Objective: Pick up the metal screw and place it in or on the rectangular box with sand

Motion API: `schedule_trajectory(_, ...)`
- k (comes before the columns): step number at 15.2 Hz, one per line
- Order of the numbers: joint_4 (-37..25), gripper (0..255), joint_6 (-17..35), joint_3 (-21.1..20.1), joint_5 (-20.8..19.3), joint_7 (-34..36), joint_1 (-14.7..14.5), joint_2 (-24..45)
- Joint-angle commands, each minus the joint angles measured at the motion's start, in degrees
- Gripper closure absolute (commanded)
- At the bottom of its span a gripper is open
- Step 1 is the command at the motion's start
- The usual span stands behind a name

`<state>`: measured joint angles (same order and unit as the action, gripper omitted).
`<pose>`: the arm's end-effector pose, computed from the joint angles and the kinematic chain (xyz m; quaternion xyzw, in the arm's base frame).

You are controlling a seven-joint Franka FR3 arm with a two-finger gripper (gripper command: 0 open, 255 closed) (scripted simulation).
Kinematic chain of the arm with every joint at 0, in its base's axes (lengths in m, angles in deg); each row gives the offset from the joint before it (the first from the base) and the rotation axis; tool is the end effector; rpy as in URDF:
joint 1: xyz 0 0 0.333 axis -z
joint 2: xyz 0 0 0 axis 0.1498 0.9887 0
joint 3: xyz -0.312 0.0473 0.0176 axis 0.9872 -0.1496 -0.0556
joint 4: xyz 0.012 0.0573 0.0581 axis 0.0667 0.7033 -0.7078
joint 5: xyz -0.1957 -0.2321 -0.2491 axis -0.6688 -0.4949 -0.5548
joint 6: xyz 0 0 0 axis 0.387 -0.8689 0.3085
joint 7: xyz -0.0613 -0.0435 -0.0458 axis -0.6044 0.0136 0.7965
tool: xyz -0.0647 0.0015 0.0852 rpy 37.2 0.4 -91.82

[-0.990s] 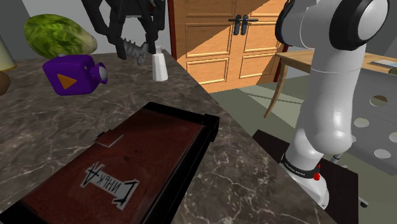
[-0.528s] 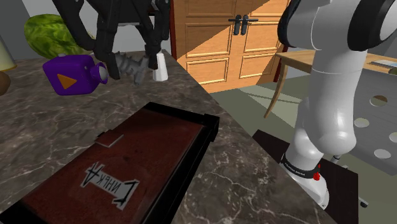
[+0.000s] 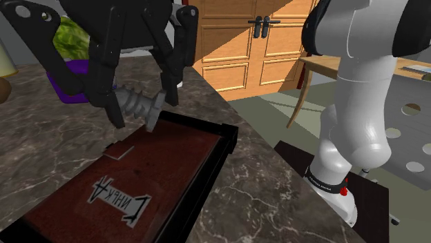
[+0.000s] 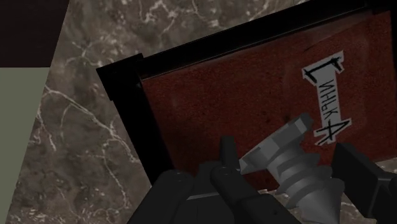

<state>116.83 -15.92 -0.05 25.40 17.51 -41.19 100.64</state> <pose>0.2164 0.5233 0.7238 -0.9996 0.0256 -0.0080 0.0054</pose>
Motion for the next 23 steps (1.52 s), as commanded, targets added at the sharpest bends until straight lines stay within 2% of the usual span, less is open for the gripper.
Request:
schedule_trajectory(1,3.49,255,2.33,0.02,1.28,-0.23,1.26,-1.53)
schedule_trajectory(10,17.2,255,11.63,0.83,6.03,-2.51,5.43,-7.57)
schedule_trajectory(18,17.19,255,11.62,0.83,6.02,-2.51,5.42,-7.56)
schedule_trajectory(19,17.19,0,11.62,0.83,6.02,-2.51,5.42,-7.56)
schedule_trajectory(23,17.19,0,11.62,0.83,6.02,-2.51,5.42,-7.56)
